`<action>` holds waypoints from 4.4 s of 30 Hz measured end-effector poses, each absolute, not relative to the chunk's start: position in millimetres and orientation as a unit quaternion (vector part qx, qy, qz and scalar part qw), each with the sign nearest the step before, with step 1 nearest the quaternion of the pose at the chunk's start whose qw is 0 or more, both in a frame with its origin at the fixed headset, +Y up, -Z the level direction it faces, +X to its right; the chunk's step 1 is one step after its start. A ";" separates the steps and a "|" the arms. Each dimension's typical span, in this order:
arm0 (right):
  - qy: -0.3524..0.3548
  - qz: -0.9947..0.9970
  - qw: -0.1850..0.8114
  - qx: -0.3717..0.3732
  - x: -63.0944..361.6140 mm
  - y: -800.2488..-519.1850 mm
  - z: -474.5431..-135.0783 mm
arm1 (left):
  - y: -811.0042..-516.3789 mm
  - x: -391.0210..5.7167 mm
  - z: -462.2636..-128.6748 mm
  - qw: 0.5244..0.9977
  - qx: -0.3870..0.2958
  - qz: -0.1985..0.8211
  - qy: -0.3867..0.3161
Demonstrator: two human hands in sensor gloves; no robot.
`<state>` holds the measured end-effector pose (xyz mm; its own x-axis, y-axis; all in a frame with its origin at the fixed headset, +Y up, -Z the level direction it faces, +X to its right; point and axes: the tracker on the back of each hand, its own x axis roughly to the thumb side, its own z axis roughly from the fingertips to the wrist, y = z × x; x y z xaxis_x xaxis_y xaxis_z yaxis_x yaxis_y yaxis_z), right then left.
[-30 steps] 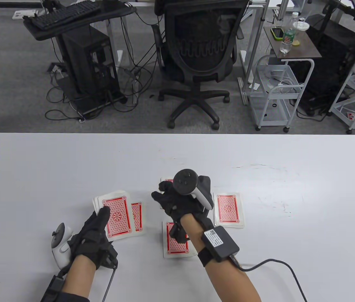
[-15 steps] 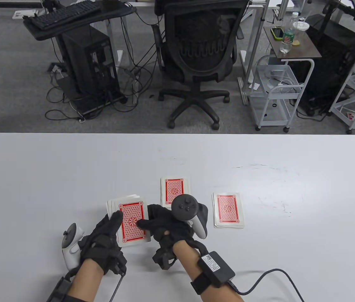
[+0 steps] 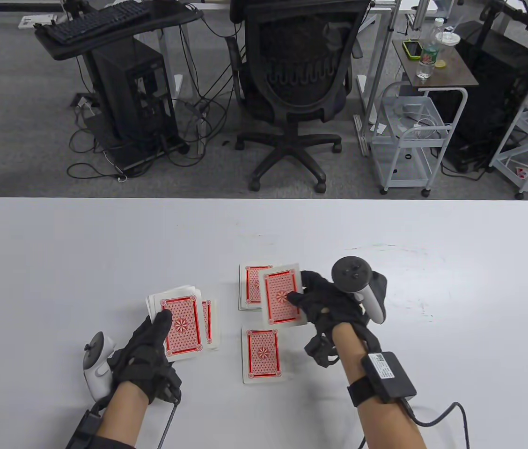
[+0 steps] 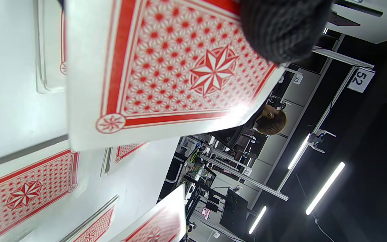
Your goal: Four-player card dealing with fan arrangement
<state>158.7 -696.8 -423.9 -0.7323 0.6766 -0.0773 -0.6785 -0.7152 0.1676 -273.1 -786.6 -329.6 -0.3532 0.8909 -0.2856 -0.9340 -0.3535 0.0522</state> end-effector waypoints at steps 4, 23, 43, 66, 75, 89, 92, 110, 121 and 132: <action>0.107 0.946 0.293 -0.090 194.8 -715.3 -432.8 | -786.9 -274.7 -330.4 0.561 -0.102 0.814 0.108; 0.051 0.985 0.164 -0.003 133.6 -704.6 -406.6 | -789.3 -271.1 -329.4 0.570 -0.097 0.808 0.111; 0.097 0.852 0.496 0.137 7.2 -727.2 -374.4 | -786.4 -242.0 -324.2 0.586 -0.125 0.798 0.071; 0.146 0.986 0.074 0.031 45.5 -755.4 -379.8 | -787.7 -280.8 -328.8 0.588 -0.074 0.798 0.110; 0.104 0.981 0.156 0.055 42.9 -724.2 -373.1 | -787.2 -275.5 -328.5 0.586 -0.078 0.800 0.101; 0.045 0.848 0.509 0.141 9.1 -724.7 -358.9 | -780.7 -240.7 -320.9 0.588 -0.108 0.800 0.054; 0.049 0.841 0.520 0.143 10.6 -726.3 -361.4 | -782.4 -242.8 -321.7 0.586 -0.112 0.800 0.054; 0.134 0.907 0.388 0.095 -44.1 -720.5 -432.4 | -792.9 -346.1 -324.9 0.533 0.022 0.825 0.187; 0.134 0.988 -0.005 0.082 -116.9 -758.7 -444.8 | -792.6 -342.1 -330.1 0.535 0.008 0.826 0.176; 0.136 0.951 0.243 0.131 -82.5 -706.8 -431.6 | -790.4 -325.8 -331.8 0.538 -0.018 0.829 0.151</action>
